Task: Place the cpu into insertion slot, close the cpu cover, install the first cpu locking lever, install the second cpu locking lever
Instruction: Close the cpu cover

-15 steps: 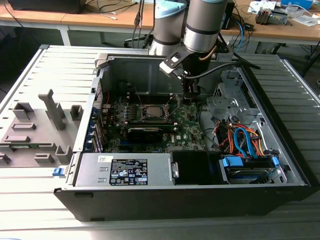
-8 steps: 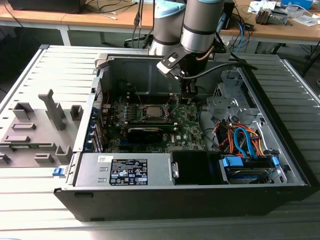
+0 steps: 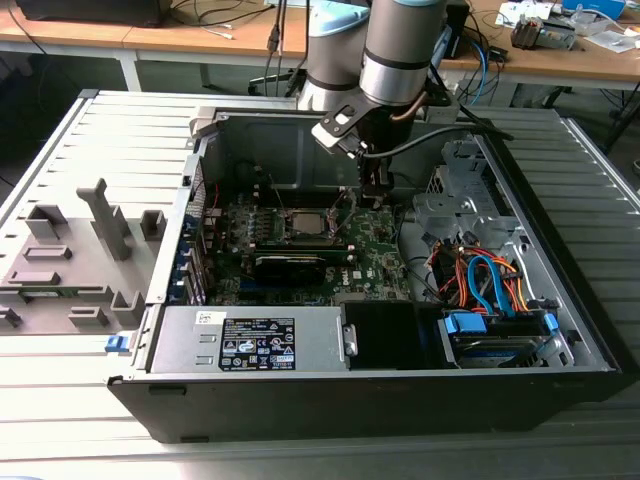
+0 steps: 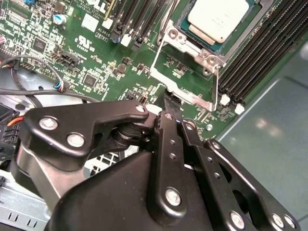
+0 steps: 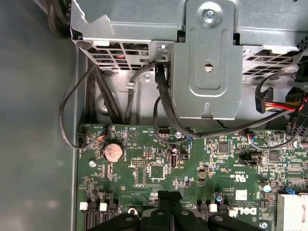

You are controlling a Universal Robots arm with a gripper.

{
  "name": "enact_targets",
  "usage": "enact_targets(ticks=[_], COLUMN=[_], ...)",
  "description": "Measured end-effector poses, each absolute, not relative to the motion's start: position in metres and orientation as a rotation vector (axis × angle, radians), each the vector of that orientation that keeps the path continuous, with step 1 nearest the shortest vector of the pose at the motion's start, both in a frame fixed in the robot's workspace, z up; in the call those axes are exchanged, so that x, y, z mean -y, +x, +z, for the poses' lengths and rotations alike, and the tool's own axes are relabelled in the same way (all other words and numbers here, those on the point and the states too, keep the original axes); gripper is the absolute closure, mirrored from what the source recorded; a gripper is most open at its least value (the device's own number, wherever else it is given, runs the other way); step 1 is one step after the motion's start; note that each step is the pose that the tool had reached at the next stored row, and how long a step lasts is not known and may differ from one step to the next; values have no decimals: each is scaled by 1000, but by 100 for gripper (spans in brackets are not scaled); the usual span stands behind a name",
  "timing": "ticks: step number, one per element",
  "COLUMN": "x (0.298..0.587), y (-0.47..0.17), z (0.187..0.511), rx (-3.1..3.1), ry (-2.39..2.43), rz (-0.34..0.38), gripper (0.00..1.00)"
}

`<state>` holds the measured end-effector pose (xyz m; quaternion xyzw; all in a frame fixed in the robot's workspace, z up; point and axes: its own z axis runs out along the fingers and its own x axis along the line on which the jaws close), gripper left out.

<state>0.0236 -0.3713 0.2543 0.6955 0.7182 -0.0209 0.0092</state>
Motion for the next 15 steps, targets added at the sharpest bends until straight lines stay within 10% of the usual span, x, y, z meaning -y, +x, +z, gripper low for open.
enact_targets(ticks=[15], x=[371], y=[14], z=[254], rx=[-2243], ry=[2172], rz=[-65], gripper=[89])
